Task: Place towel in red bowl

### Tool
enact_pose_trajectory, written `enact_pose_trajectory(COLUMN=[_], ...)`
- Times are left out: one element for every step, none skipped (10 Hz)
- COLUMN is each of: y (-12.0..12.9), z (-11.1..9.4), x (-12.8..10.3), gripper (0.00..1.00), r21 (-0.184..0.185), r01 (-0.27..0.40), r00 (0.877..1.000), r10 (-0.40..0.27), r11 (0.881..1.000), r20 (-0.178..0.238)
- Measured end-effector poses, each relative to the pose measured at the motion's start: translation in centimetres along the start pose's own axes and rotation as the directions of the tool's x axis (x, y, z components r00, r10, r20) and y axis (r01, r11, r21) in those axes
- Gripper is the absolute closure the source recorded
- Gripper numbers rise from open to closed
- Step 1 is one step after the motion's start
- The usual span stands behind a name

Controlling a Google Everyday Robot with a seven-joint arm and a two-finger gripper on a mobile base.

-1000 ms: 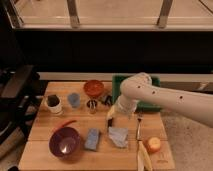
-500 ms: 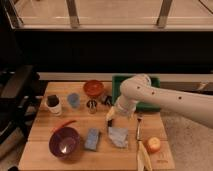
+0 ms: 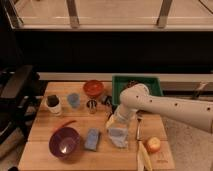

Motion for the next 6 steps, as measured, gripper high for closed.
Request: enact_pose_trajectory(y=[-0.2, -0.4, -0.8, -0.9, -0.8, -0.6], z=[1.2, 2.9, 4.0, 4.6, 5.1, 5.5], x=[0.2, 0.4, 0.7, 0.9, 1.0, 1.2], gripper=[0.28, 0.28, 0.28, 0.32, 0.39, 0.52], r21=[0.014, 0.023, 0.027, 0.026, 0.024, 0.022], r01=[-0.006, -0.015, -0.025, -0.031, -0.032, -0.022], r00=[1.0, 0.999, 0.997, 0.995, 0.993, 0.991], r10=[0.006, 0.016, 0.026, 0.034, 0.035, 0.025], r11=[1.0, 1.0, 0.999, 0.999, 0.999, 1.0], r20=[-0.017, -0.045, -0.07, -0.094, -0.116, -0.131])
